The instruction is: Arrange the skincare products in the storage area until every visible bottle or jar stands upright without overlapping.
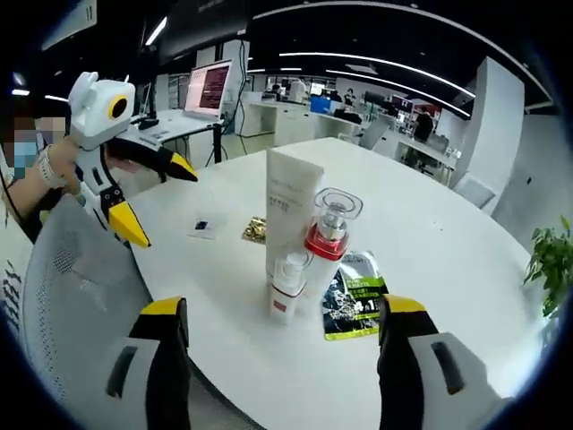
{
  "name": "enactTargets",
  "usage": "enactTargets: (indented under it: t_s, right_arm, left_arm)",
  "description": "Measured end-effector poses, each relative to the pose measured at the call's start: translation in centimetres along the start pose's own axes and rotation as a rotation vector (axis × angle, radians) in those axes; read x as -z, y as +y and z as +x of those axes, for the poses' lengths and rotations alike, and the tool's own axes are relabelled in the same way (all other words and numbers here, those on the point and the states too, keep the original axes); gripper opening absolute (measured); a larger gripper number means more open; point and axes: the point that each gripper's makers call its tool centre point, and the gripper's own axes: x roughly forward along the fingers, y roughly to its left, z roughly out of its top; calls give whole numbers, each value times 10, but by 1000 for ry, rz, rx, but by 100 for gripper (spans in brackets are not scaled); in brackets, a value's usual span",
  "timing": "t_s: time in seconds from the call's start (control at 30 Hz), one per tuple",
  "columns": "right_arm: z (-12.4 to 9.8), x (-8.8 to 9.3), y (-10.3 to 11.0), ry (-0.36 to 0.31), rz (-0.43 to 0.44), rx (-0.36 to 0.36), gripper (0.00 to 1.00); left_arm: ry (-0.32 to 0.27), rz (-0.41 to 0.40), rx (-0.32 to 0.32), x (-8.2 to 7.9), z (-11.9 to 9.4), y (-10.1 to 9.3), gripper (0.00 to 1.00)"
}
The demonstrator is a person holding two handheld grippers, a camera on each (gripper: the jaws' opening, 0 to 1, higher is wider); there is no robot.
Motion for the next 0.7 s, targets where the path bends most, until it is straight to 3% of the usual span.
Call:
enactTargets:
  t_s: [0.37, 0.7]
  right_arm:
    - [-9, 0, 4, -10, 6, 16, 97]
    - [-12, -2, 12, -14, -13, 7, 99]
  left_arm:
    - [-26, -21, -26, 2, -14, 1, 98]
    - [-40, -48, -38, 7, -22, 2, 99]
